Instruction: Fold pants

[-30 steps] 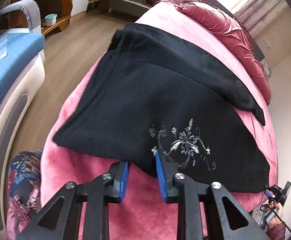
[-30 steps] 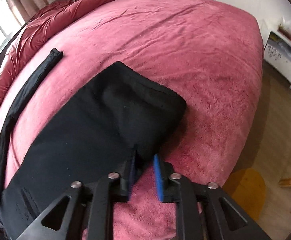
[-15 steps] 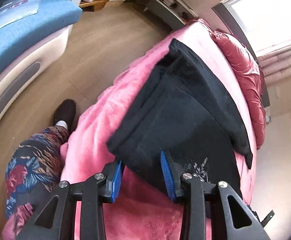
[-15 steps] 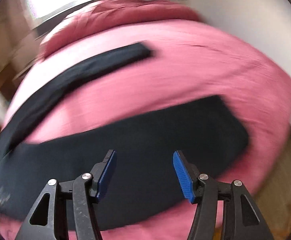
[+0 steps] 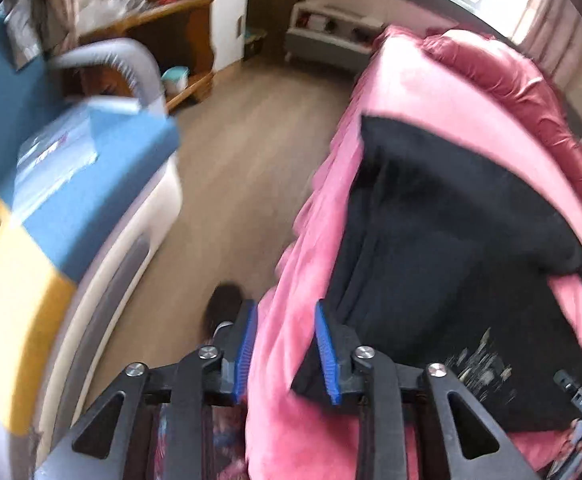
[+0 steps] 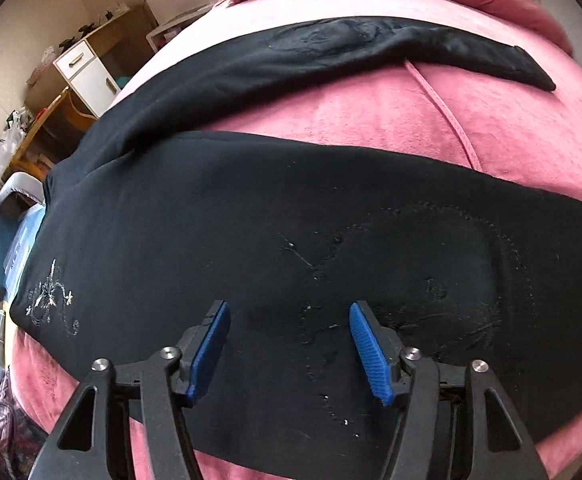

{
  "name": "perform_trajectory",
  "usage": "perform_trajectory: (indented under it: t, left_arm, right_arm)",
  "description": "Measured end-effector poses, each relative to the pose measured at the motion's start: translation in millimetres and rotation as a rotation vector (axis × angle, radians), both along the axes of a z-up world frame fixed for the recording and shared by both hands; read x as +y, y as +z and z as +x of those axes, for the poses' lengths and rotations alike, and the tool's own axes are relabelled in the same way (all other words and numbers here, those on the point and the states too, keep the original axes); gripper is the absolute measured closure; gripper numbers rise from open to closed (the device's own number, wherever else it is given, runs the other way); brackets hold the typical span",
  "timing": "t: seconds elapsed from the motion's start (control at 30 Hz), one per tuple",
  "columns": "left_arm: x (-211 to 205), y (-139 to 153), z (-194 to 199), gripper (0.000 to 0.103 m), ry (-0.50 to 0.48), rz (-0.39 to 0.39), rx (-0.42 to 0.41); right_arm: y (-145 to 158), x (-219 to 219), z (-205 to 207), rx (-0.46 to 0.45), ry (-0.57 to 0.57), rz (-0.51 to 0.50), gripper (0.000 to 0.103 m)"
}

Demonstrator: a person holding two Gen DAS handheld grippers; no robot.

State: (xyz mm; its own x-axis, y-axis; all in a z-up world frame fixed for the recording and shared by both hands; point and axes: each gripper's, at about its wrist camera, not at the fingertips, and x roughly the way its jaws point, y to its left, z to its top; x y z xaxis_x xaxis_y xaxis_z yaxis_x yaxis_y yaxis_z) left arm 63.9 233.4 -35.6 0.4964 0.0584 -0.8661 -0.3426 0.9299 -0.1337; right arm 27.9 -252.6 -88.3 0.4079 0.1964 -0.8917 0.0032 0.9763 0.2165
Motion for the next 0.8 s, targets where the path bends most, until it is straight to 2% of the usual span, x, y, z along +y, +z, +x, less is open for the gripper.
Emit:
perform_trajectory:
  t: [0.07, 0.17, 0.3, 0.37, 0.53, 0.57, 0.63, 0.67, 0.7, 0.8]
  left_arm:
    - [-0.8, 14.8, 19.6, 0.072, -0.035, 0.027, -0.045]
    - [-5.5, 24.4, 65.0, 0.071, -0.103, -0.014, -0.074]
    - [-10.5, 15.5, 127.3, 0.066, -0.141, -0.105, -0.032]
    - [-8.2, 5.5, 160.6, 0.066, -0.111, -0.138, 0.006]
    - [2.4, -26.8, 225.9, 0.065, -0.065, -0.275, 0.093]
    - [3.2, -30.6, 233.9, 0.062, -0.038, -0.264, 0.098]
    - [6.6, -37.6, 252.3, 0.048, -0.027, -0.254, 0.099]
    - [6.9, -41.9, 258.5, 0.037, -0.019, -0.260, 0.103]
    - [10.1, -47.2, 265.0, 0.035, -0.003, -0.283, 0.108]
    - [17.5, -61.7, 281.5, 0.035, 0.044, -0.364, 0.127]
  right_arm:
    - [6.3, -1.8, -0.1, -0.023, -0.009, 0.003, 0.039]
    - [13.9, -2.5, 5.2, -0.050, -0.020, -0.009, 0.038]
    - [27.1, -1.9, 18.1, -0.080, -0.027, -0.019, 0.036]
    - [30.7, 2.1, 21.8, -0.087, -0.027, -0.030, 0.035]
    - [31.1, 3.6, 30.4, -0.085, -0.040, -0.024, 0.034]
    - [30.3, 2.9, 33.3, -0.082, -0.048, -0.020, 0.033]
    - [31.2, 0.4, 33.5, -0.076, -0.064, -0.014, 0.033]
    - [30.0, -0.5, 36.3, -0.072, -0.074, -0.009, 0.033]
    - [30.1, -3.1, 38.1, -0.069, -0.083, -0.004, 0.033]
    - [25.8, -3.5, 45.6, -0.057, -0.102, -0.001, 0.033]
